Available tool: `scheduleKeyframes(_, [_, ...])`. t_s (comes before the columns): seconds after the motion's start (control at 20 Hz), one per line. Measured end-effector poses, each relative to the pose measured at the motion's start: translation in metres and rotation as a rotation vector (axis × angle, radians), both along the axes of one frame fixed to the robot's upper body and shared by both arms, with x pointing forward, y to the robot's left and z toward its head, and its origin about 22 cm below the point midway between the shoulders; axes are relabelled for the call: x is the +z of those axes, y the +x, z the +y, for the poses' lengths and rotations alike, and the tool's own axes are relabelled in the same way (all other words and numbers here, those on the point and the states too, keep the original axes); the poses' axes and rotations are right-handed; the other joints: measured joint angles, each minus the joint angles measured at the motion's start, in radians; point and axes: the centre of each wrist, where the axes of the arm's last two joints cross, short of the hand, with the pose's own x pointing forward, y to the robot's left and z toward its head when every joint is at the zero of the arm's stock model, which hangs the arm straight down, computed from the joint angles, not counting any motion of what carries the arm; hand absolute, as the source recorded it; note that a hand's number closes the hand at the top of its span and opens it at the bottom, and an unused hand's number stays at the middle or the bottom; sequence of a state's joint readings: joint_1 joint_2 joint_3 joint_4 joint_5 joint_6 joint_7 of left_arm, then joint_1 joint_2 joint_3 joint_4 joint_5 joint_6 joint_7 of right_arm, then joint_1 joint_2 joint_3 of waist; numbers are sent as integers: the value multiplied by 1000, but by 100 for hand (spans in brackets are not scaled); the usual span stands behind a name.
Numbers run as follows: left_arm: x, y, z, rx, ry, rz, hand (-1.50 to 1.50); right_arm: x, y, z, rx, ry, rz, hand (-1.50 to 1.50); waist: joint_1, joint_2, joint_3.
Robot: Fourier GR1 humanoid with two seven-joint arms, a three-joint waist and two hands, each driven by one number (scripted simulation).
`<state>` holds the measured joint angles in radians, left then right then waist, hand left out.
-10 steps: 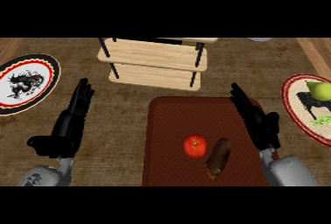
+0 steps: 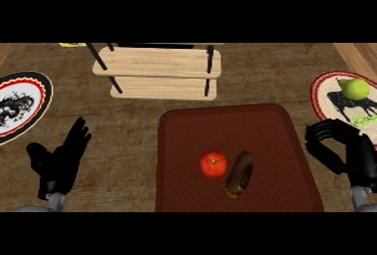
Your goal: Pick the tomato from the tray and place it in the tiered shelf
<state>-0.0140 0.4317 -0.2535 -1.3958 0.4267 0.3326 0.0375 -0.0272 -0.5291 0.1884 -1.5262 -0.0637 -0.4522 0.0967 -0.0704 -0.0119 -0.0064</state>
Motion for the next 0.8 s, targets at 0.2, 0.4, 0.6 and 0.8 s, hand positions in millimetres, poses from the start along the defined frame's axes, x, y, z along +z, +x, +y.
scheduleKeyframes(0.2, [8,8,7,-19,-42,55,0,-6,-42,-1,-73,32,-6,-150,17,0,7])
scheduleKeyframes(0.4, [9,15,13,-36,-57,79,0,12,-71,5,18,21,-12,-150,32,2,9])
scheduleKeyframes(0.6, [7,17,8,-49,-57,81,0,39,-91,19,126,20,32,-150,42,2,11])
scheduleKeyframes(0.8, [10,20,4,-59,-61,85,0,70,-103,38,204,-1,96,-150,54,3,10])
